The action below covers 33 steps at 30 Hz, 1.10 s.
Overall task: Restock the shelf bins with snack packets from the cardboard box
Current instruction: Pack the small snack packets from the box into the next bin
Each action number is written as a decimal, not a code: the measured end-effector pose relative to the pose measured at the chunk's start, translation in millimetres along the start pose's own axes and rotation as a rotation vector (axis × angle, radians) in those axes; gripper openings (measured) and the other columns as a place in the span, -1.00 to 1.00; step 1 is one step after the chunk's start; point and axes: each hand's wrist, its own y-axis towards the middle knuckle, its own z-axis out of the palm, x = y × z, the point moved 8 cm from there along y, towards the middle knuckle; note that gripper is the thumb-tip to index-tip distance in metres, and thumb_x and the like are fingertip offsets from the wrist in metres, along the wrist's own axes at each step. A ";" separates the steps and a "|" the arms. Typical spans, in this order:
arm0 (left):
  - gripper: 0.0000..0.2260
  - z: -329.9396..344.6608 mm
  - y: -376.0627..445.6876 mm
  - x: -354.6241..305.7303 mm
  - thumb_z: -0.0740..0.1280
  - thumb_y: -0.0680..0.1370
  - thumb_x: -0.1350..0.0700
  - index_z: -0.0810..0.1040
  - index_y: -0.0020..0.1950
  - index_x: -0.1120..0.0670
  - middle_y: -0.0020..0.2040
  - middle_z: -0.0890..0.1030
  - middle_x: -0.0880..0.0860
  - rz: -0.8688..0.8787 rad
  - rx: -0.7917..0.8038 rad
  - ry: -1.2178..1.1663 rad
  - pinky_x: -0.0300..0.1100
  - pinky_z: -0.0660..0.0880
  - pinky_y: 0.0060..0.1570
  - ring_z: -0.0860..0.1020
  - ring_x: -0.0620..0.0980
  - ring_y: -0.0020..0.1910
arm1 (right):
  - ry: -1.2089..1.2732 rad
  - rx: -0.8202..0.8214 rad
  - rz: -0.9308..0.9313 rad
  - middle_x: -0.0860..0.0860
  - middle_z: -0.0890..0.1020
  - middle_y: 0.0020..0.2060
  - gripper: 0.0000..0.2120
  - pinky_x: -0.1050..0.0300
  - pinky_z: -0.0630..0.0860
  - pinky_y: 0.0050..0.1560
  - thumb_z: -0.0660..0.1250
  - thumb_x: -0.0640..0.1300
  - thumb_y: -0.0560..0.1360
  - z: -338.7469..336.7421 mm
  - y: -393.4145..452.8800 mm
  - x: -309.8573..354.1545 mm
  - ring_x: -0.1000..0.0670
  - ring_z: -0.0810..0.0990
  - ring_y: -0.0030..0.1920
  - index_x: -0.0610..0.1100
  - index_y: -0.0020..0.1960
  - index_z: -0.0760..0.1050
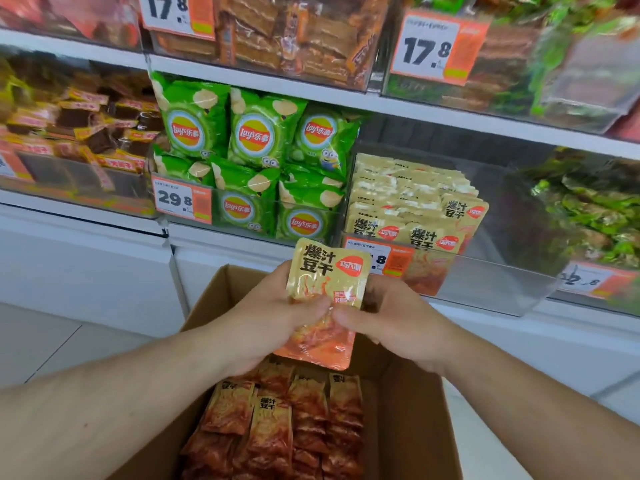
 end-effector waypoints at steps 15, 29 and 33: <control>-0.53 99.1 80.1 -76.2 0.53 0.45 0.13 0.43 0.26 -0.15 0.10 0.65 -0.17 0.354 0.028 0.452 -0.17 0.56 0.10 0.61 -0.23 0.07 | 0.152 -0.309 -0.023 -0.22 0.68 -0.16 -0.82 0.29 0.33 -0.47 0.35 -0.42 0.50 -131.5 -22.9 14.2 0.11 0.41 -0.48 -0.22 0.02 0.62; -0.42 125.4 129.2 -56.9 0.19 0.57 -0.25 0.22 0.55 -0.09 0.55 0.25 -0.08 0.559 -0.186 1.470 0.00 -0.03 0.50 0.16 -0.03 0.54 | -0.127 -0.856 0.230 -0.07 0.69 -0.19 -0.81 -0.11 0.65 -0.06 0.46 -0.35 0.30 -276.4 -9.0 -48.2 -0.13 0.68 -0.11 -0.09 -0.21 0.60; -0.45 125.1 128.5 -55.2 0.28 0.54 -0.21 0.34 0.50 -0.06 0.50 0.36 -0.06 0.609 -0.230 1.474 0.01 0.08 0.48 0.27 0.00 0.50 | -0.205 -0.768 0.348 -0.09 0.71 -0.21 -0.72 -0.13 0.65 -0.06 0.48 -0.19 0.10 -281.2 23.8 -75.0 -0.16 0.69 -0.15 -0.14 -0.19 0.63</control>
